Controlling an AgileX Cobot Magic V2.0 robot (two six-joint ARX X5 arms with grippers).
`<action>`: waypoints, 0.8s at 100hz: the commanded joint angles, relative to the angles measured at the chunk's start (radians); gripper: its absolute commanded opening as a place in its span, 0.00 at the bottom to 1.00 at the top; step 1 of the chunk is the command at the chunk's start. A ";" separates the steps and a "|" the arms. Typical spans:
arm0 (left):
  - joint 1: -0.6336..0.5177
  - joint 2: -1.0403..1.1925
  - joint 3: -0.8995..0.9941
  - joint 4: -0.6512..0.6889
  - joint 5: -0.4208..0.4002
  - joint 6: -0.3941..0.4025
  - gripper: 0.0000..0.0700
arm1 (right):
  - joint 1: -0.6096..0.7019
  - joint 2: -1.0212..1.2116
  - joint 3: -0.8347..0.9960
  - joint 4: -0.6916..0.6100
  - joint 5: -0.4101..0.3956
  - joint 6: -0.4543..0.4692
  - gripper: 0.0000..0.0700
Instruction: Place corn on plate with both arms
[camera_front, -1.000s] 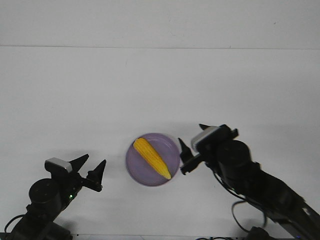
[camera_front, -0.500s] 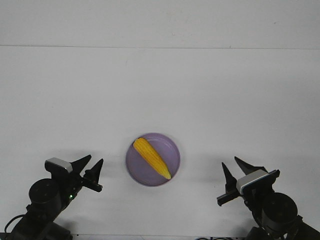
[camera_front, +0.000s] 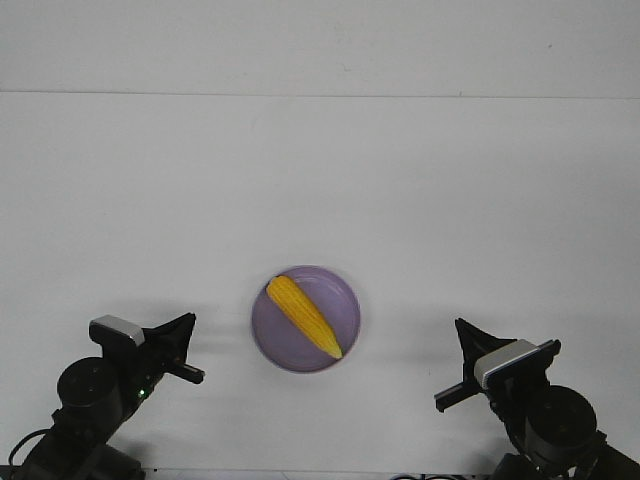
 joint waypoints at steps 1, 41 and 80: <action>-0.004 -0.001 0.011 0.010 0.001 0.003 0.02 | 0.008 0.005 0.008 0.011 0.000 0.011 0.02; 0.017 -0.014 0.007 0.025 -0.074 0.228 0.02 | 0.008 0.005 0.008 0.011 0.000 0.011 0.02; 0.359 -0.336 -0.385 0.361 -0.143 0.347 0.02 | 0.008 0.005 0.008 0.011 0.000 0.011 0.02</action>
